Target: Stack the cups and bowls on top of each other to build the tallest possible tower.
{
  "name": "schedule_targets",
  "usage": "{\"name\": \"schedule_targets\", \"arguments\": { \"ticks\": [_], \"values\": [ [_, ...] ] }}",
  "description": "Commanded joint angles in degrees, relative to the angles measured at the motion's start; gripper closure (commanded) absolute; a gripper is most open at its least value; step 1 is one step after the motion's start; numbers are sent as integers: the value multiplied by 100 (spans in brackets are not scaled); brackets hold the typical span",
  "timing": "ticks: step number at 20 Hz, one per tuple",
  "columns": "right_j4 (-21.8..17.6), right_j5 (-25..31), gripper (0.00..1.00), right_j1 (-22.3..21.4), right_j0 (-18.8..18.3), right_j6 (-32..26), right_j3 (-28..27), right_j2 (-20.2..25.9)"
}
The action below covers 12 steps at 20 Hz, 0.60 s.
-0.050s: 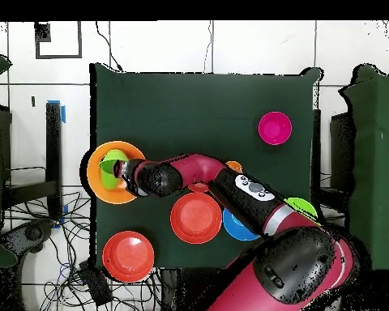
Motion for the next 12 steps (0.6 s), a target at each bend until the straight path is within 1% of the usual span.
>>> {"name": "schedule_targets", "arguments": {
  "ticks": [1,7,10,12],
  "values": [
    [-551,157,100,46,291,-708,-347,-440],
    [-519,177,100,44,302,-738,-390,-444],
    [-469,332,100,2,286,-853,-397,-380],
    [-356,575,100,-49,279,-962,-411,-308]
  ]
}}
